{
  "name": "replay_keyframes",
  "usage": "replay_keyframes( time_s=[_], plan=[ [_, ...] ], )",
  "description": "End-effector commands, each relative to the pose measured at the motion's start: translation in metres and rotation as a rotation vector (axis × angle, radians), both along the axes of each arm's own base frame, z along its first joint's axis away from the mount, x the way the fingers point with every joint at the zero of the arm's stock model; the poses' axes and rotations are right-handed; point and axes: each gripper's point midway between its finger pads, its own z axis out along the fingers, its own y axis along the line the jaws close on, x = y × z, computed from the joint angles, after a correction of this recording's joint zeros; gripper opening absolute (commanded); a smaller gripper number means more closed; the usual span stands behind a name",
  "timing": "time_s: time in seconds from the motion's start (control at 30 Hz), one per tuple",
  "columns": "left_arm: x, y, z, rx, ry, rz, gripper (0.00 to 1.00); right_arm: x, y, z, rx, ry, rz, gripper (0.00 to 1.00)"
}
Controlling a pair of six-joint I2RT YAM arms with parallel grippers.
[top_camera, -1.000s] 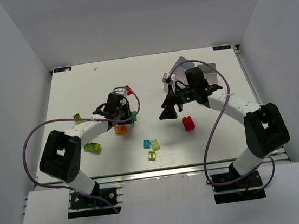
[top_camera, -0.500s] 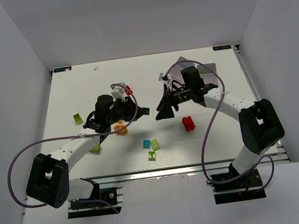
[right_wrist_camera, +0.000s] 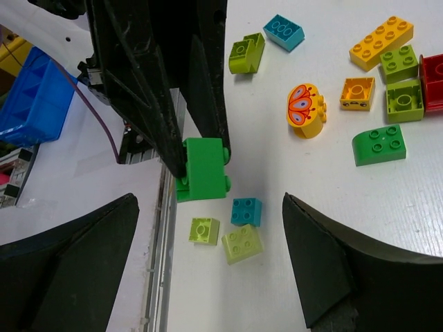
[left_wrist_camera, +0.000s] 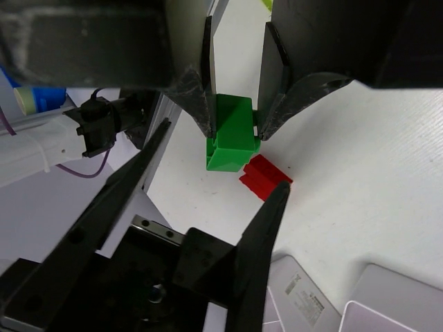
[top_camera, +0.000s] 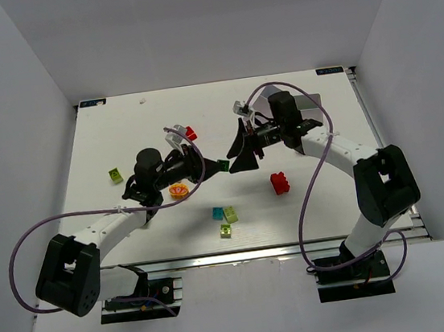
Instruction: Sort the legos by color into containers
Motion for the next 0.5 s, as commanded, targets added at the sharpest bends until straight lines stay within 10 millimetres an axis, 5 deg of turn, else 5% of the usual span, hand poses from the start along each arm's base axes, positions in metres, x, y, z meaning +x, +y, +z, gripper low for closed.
replay_keyframes(
  time_s=[0.0,0.47],
  plan=[
    [-0.01,-0.002,0.028,-0.072,-0.073,-0.048,0.13,0.003,0.008,0.014,0.047,-0.032,0.048,0.88],
    [-0.015,-0.004,0.032,-0.104,-0.075,-0.072,0.14,-0.002,0.015,0.027,0.094,-0.031,0.101,0.75]
  ],
)
